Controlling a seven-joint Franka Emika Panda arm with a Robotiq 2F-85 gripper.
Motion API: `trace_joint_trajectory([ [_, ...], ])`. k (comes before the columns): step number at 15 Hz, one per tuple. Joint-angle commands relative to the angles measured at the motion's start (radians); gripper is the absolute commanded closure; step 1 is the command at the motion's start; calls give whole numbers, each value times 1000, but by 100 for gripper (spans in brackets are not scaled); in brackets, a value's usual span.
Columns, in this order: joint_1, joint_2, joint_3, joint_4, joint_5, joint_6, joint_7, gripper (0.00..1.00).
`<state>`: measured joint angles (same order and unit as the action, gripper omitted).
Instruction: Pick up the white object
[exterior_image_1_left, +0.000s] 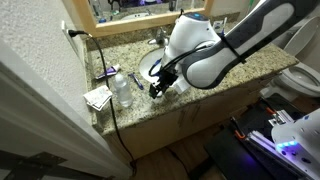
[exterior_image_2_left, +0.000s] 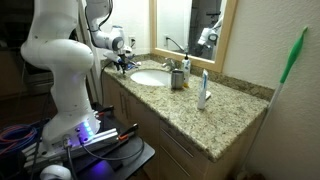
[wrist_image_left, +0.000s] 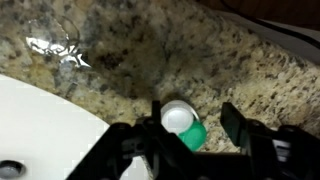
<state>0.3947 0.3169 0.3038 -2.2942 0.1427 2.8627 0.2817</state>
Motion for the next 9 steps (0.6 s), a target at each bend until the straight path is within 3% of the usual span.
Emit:
trace_joint_trajectory([
  [1, 30, -10, -21, 12, -46, -38, 14, 68],
  [5, 47, -15, -43, 15, -85, -53, 39, 92],
  [9, 57, -21, -58, 22, -115, -73, 62, 100],
])
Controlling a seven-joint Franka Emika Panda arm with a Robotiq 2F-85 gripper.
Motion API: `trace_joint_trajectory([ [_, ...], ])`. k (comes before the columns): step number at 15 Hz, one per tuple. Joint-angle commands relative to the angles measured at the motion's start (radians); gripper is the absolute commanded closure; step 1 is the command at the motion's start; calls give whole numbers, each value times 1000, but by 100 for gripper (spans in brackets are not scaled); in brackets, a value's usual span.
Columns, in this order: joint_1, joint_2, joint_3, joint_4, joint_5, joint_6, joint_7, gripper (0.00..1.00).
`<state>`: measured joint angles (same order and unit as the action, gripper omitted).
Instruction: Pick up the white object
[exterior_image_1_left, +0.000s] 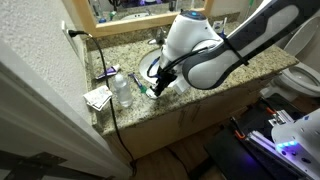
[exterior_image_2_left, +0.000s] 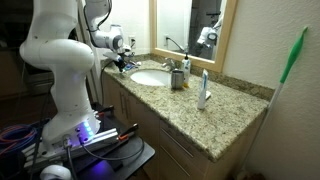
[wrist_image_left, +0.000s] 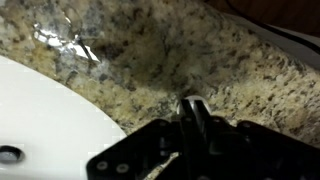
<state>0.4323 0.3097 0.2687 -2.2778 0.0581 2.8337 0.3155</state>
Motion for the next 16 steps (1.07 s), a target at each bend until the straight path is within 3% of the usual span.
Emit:
trace_joint_trajectory([
  [1, 23, -14, -27, 6, -40, -45, 36, 100],
  [3, 29, -15, -35, 9, -53, -60, 52, 100],
  [4, 31, -16, -37, 10, -58, -56, 58, 77],
  [6, 38, -24, -43, 7, -67, -44, 77, 67],
  [15, 63, 27, -51, 53, -84, -3, 100, 5],
  [16, 42, -8, -24, 27, -51, -10, 65, 22],
])
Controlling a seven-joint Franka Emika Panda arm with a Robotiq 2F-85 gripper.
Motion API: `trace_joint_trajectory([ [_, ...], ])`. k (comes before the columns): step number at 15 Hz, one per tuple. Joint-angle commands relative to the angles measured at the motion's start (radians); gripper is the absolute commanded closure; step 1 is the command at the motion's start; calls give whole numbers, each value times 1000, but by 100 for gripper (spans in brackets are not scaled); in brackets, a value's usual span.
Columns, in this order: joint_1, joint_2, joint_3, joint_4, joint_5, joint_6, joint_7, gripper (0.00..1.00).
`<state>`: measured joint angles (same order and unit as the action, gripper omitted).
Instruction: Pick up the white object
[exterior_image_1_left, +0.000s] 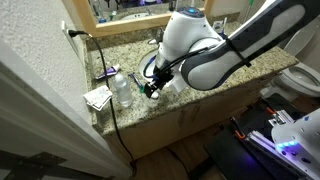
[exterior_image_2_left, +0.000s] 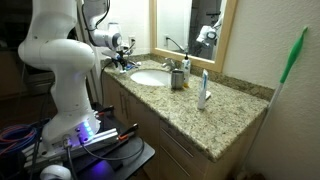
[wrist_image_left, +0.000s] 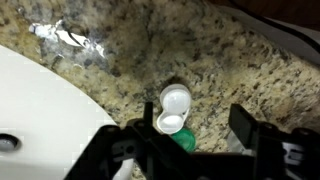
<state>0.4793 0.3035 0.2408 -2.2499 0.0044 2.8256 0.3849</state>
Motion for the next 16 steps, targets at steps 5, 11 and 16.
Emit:
trace_joint_trajectory([
  [5, -12, 16, 13, 11, 23, -17, -7, 0],
  [11, -10, 14, 20, 12, 39, -29, -1, 38],
  [16, -1, 18, 10, 9, 25, -8, 17, 12],
])
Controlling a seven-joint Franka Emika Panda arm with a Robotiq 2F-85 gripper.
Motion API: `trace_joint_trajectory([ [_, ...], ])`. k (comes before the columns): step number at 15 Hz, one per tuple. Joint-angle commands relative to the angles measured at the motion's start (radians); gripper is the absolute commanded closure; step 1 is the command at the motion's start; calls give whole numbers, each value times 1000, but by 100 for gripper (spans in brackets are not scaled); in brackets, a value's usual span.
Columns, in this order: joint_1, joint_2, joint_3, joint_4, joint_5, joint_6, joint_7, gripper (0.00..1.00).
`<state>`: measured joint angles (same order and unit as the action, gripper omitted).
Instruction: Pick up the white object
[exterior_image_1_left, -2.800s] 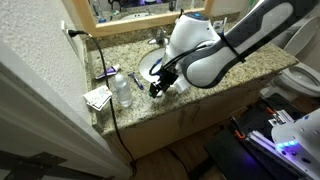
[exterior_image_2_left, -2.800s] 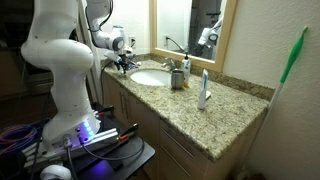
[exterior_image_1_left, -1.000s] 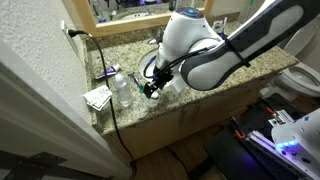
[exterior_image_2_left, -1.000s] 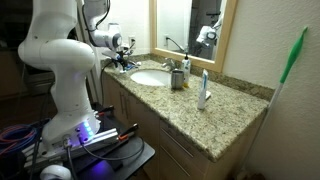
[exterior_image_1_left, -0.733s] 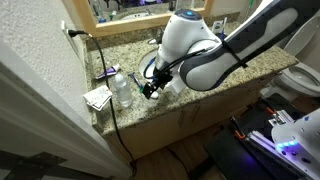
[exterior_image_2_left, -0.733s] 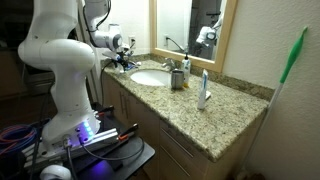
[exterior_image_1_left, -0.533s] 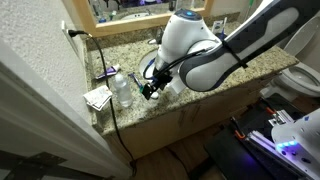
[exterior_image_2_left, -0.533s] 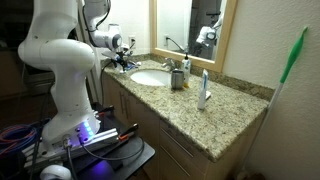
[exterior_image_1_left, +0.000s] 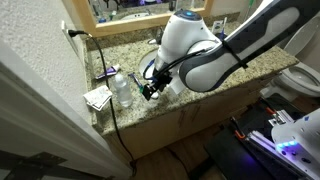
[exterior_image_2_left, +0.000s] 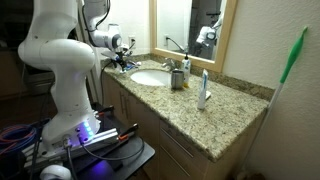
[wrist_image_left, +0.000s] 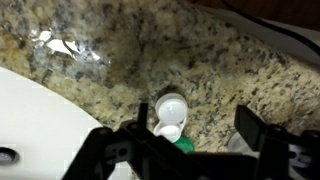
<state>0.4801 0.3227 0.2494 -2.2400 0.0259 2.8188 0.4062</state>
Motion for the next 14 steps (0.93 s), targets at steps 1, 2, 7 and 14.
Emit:
trace_joint_trajectory([
  [1, -2, -1, 1, -1, 4, -2, -4, 0],
  [2, 4, -2, -6, -2, -4, 5, 6, 2],
  [7, -1, -1, 1, -1, 3, 3, -4, 0],
  [14, -15, -22, 5, -10, -6, 80, -64, 0],
])
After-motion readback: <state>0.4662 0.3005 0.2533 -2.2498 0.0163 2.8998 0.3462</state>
